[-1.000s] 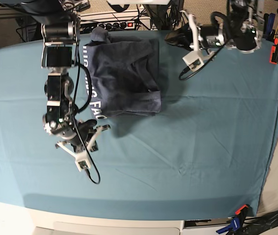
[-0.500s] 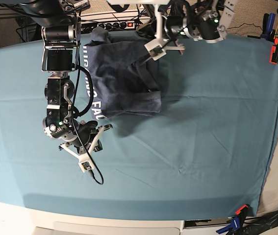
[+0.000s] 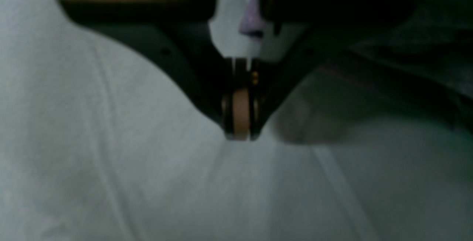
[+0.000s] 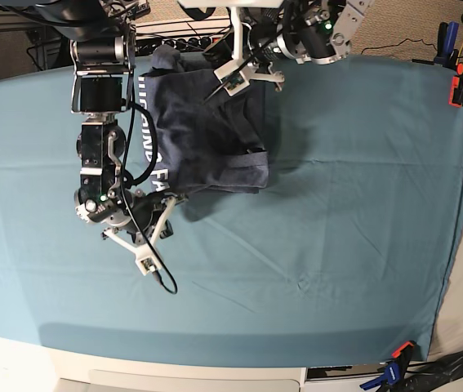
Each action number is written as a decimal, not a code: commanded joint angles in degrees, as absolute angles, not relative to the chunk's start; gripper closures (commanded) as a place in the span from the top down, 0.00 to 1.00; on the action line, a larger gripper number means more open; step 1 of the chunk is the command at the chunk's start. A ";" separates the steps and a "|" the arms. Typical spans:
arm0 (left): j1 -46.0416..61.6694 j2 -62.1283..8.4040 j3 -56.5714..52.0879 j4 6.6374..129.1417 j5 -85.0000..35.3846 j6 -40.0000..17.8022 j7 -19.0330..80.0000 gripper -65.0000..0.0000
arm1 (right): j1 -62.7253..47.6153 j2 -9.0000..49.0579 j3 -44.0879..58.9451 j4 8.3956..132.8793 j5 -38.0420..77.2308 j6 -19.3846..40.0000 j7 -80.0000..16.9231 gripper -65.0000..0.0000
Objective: Fold the T-shirt properly
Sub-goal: 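Grasp opposite sides of the bundle with both grippers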
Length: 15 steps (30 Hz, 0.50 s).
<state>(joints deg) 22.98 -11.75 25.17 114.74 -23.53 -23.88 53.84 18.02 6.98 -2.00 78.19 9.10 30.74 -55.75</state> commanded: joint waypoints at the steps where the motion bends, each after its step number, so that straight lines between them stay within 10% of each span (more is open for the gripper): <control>1: 22.68 -11.92 25.32 114.43 -23.81 -25.02 54.50 0.00 | 19.38 7.31 -1.87 79.00 9.69 30.89 -55.05 0.00; 15: 15.59 -11.92 25.32 109.34 -23.09 -23.31 54.46 0.00 | 18.55 7.49 -1.87 79.00 10.09 31.07 -57.41 0.00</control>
<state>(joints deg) 15.79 -12.08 25.21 108.64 -22.52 -23.33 55.40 17.17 7.14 -2.00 78.19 9.32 30.96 -58.28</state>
